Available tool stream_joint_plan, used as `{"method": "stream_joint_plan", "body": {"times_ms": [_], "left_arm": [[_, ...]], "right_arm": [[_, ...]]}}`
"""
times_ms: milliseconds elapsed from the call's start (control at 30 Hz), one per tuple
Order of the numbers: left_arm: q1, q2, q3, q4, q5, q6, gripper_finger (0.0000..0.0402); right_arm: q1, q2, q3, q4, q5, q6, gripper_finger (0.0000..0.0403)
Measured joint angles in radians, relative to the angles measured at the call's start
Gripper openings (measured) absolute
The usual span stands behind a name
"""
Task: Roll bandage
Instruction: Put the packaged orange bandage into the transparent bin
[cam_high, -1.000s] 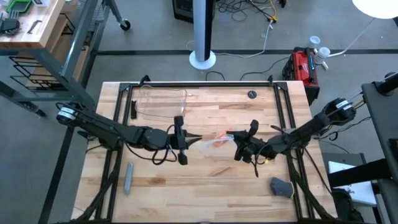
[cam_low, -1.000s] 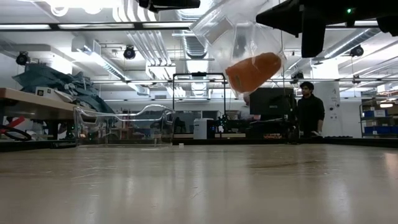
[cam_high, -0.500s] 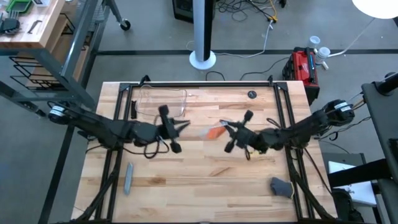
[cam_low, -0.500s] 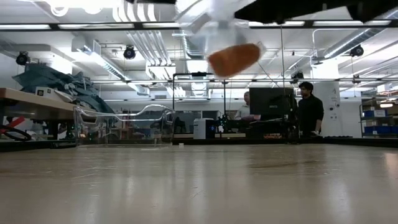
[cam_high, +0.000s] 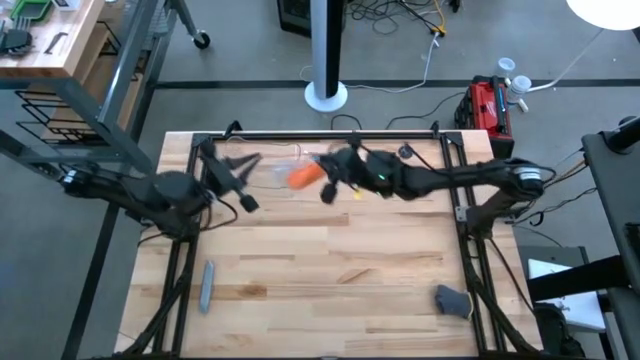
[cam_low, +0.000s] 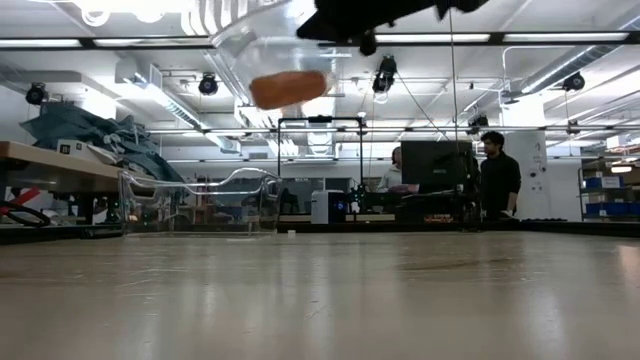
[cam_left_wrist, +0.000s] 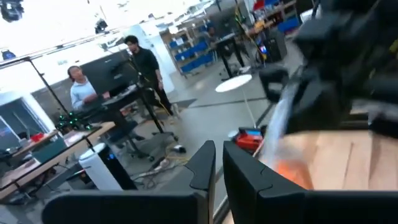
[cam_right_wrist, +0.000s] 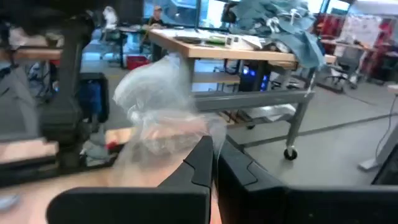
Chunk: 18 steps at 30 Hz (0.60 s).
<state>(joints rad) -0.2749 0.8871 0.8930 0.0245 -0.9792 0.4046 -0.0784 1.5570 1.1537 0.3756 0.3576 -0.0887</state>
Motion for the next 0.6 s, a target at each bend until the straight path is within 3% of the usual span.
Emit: {"method": "stream_joint_plan", "body": {"times_ms": [300, 600], "left_arm": [[0.000, -0.172, -0.015, -0.059, -0.015, 0.003, 0.0021], [0.000, -0.319, -0.135, -0.080, -0.105, 0.002, 0.0021]], "right_arm": [[-0.161, 0.293, 0.233, 0.010, -0.344, 0.267, 0.0000], [-0.231, 0.547, 0.474, 0.041, -0.409, 0.438, 0.0000]]}}
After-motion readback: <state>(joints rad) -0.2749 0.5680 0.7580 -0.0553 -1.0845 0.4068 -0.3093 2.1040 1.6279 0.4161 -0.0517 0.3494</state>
